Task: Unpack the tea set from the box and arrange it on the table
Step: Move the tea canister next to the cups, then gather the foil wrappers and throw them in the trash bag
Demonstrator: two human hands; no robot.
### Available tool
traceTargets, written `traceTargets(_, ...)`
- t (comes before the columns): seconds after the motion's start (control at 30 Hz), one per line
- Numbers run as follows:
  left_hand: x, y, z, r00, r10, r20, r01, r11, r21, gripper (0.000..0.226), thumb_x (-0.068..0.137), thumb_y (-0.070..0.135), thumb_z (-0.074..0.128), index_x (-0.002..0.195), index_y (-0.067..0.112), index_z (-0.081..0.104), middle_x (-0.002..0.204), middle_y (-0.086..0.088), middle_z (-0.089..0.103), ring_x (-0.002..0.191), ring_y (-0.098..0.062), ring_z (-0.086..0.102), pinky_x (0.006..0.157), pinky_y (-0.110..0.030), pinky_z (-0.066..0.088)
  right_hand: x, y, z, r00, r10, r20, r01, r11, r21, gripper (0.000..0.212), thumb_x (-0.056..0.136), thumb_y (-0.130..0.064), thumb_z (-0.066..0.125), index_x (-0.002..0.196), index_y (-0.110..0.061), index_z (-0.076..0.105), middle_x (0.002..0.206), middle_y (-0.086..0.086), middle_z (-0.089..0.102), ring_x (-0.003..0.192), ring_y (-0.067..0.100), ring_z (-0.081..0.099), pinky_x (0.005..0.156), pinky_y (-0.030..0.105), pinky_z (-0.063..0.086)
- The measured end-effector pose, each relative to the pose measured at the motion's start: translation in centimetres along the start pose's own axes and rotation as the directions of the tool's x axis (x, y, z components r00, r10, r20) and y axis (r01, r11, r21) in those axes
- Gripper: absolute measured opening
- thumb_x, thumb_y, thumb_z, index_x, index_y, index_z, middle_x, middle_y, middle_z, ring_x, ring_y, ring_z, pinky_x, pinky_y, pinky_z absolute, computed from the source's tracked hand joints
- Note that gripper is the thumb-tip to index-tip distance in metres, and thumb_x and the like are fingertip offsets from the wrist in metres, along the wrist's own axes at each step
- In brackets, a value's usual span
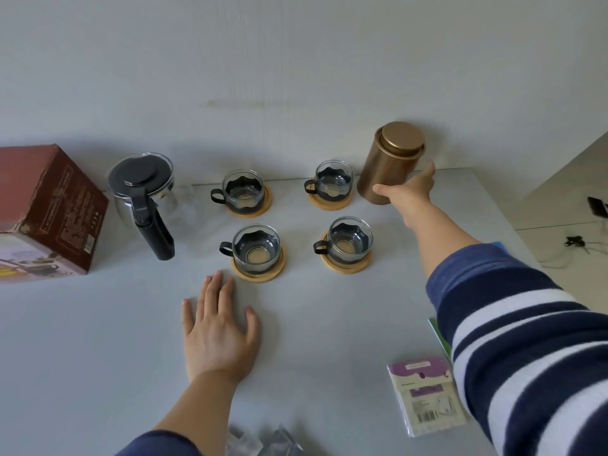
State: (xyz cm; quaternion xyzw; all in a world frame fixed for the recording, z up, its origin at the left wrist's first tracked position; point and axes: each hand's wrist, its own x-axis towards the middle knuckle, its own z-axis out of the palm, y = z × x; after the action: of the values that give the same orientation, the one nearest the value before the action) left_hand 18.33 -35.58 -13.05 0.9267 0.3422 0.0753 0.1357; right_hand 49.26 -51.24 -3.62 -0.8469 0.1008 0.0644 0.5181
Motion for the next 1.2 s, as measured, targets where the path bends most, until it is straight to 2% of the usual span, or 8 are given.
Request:
traceTargets(0.17,0.0,-0.1,-1.0,0.996,0.019,0.087,-0.020,1.000,0.012,0.076,0.086,0.056,0.026,0.151,0.017,0.023,0.162,0.003,0.013,0.150,-0.012,0.004,0.121,-0.040,-0.005,-4.6,0.5,-2.5,0.999,-0.020,0.045,0.028,0.981,-0.193,0.091,0.079,-0.022,0.075,0.149,-0.027,0.017,0.153,0.007,0.022,0.140,0.030,0.028,0.109,0.043,0.034)
traceTargets(0.33,-0.6,-3.0,-4.7,0.948,0.095,0.305,-0.043,0.984,-0.173,0.073,0.095,0.058,0.030,0.154,0.018,0.014,0.163,0.003,0.005,0.150,-0.012,-0.003,0.121,-0.045,-0.006,-11.6,-0.1,-5.3,0.980,-0.093,0.179,0.151,0.925,-0.349,0.075,0.078,-0.030,0.073,0.143,-0.031,0.035,0.147,0.008,0.037,0.133,0.031,0.037,0.106,0.043,0.039)
traceTargets(0.47,-3.8,-7.4,-9.1,0.963,0.113,0.244,-0.101,0.993,-0.062,0.067,0.095,0.060,0.026,0.152,0.024,0.021,0.163,0.005,0.006,0.150,-0.014,-0.004,0.118,-0.052,-0.008,-19.1,0.5,-5.3,0.957,-0.109,0.268,0.208,0.904,-0.374,0.071,0.079,-0.025,0.075,0.141,-0.026,0.041,0.140,0.008,0.046,0.124,0.028,0.047,0.102,0.038,0.042)
traceTargets(0.6,-7.9,-12.6,-12.2,0.966,0.047,0.255,-0.047,0.999,-0.007,0.071,0.092,0.065,0.026,0.151,0.025,0.023,0.163,0.005,0.006,0.150,-0.017,-0.006,0.117,-0.057,-0.006,-27.2,2.7,-3.8,0.889,-0.029,0.457,0.248,0.871,-0.425,0.065,0.085,-0.013,0.068,0.143,-0.017,0.040,0.138,0.011,0.046,0.103,0.022,0.050,0.083,0.026,0.037)
traceTargets(0.73,-12.0,-17.7,-14.1,0.939,-0.119,0.324,0.092,0.991,0.097,0.083,0.086,0.075,0.025,0.153,0.027,0.017,0.163,0.004,0.000,0.150,-0.023,-0.009,0.116,-0.061,-0.004,-33.5,5.8,-2.2,0.805,0.113,0.583,0.303,0.766,-0.567,0.063,0.089,0.003,0.056,0.145,-0.019,0.036,0.151,0.015,0.032,0.131,0.029,0.042,0.088,0.029,0.039)
traceTargets(0.93,-17.0,-21.7,-14.7,0.857,-0.291,0.426,0.255,0.957,0.140,0.104,0.070,0.090,0.027,0.152,0.029,0.008,0.163,0.002,-0.004,0.149,-0.031,-0.005,0.113,-0.064,0.010,-39.1,10.7,-0.8,0.828,0.159,0.537,0.404,0.494,-0.769,0.075,0.088,-0.006,0.047,0.148,-0.037,0.017,0.144,0.014,0.030,0.128,0.036,0.038,0.088,0.039,0.046)
traceTargets(1.1,-19.4,-20.2,-13.2,0.853,-0.339,0.397,0.300,0.941,0.159,0.100,0.074,0.086,0.025,0.152,0.024,0.013,0.160,0.000,0.006,0.144,-0.032,0.011,0.104,-0.050,0.030,-41.7,13.1,0.3,0.867,0.137,0.479,0.335,0.550,-0.765,0.082,0.088,-0.027,0.058,0.150,-0.042,0.006,0.153,0.006,0.019,0.135,0.038,0.021,0.109,0.046,0.034)
traceTargets(1.2,-20.3,-17.9,-12.2,0.887,-0.296,0.354,0.275,0.955,0.110,0.095,0.081,0.080,0.027,0.152,0.018,0.018,0.158,-0.003,0.013,0.139,-0.030,0.018,0.100,-0.043,0.034,-43.4,13.4,1.5,0.882,0.064,0.467,0.349,0.576,-0.739,0.084,0.086,-0.037,0.061,0.150,-0.040,0.006,0.153,0.001,0.022,0.136,0.036,0.021,0.108,0.049,0.032)
